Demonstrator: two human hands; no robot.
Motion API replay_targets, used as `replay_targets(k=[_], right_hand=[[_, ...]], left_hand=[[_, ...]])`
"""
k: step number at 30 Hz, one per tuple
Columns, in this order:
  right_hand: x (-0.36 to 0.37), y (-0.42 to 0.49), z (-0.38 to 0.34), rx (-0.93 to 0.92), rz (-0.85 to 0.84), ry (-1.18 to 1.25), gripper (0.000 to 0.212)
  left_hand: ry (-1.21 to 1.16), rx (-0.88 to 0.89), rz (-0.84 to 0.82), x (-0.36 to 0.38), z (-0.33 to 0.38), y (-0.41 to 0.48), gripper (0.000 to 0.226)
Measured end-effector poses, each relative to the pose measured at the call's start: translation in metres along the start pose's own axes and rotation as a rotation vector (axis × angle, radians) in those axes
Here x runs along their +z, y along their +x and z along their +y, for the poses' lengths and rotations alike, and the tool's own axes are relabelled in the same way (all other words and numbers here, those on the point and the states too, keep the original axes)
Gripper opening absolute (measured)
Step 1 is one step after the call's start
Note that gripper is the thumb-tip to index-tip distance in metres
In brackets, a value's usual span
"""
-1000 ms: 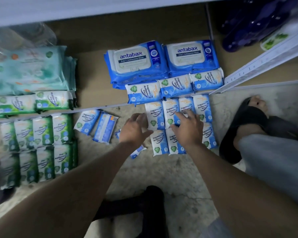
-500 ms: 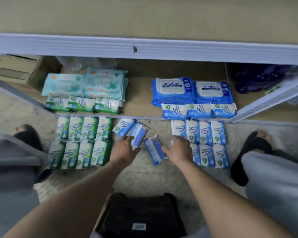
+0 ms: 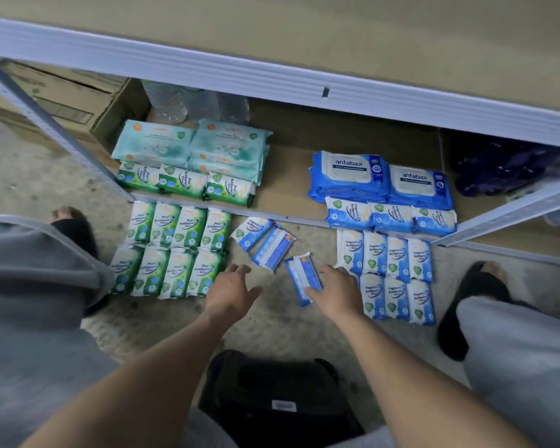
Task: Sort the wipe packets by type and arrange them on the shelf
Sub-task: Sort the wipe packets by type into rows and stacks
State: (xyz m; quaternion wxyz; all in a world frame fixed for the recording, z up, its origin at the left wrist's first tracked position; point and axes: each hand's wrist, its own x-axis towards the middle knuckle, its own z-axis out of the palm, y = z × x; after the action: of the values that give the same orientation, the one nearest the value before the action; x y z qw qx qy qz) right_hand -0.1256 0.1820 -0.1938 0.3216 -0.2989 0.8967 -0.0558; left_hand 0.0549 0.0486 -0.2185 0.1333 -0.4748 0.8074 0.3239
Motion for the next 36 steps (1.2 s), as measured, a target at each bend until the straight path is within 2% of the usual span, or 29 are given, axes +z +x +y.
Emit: replay_targets(k=[11,16,19,23,27,32,34,36], right_hand=[[0.027,0.038,0.021,0.061,-0.079,0.002,0.049],[0.049,0.065,0.026,0.079,-0.099,0.025,0.042],[0.062,0.078,0.022,0.107,-0.068,0.077,0.046],[0.079,0.085,0.013,0.125,0.039,0.094,0.044],[0.091,0.083,0.010,0.144,0.063,0.024,0.061],[0.092,0.085,0.009,0.159,0.085,0.010,0.066],[0.093,0.091,0.014,0.198,0.054,0.071,0.063],[0.094,0.095,0.019,0.222,-0.009,0.116,0.049]], left_hand=[[-0.003,0.006,-0.076,0.026,-0.007,0.047,0.054],[-0.043,0.060,0.028,0.040,0.001,0.078,0.050],[-0.048,0.067,0.106,0.048,0.009,0.096,0.047],[-0.136,-0.044,0.174,0.058,0.018,0.106,0.045],[-0.170,-0.139,0.168,0.066,0.019,0.112,0.048],[-0.258,-0.221,0.142,0.068,0.015,0.120,0.056],[-0.325,-0.276,0.107,0.065,0.012,0.122,0.052],[-0.347,-0.315,0.052,0.062,0.010,0.121,0.039]])
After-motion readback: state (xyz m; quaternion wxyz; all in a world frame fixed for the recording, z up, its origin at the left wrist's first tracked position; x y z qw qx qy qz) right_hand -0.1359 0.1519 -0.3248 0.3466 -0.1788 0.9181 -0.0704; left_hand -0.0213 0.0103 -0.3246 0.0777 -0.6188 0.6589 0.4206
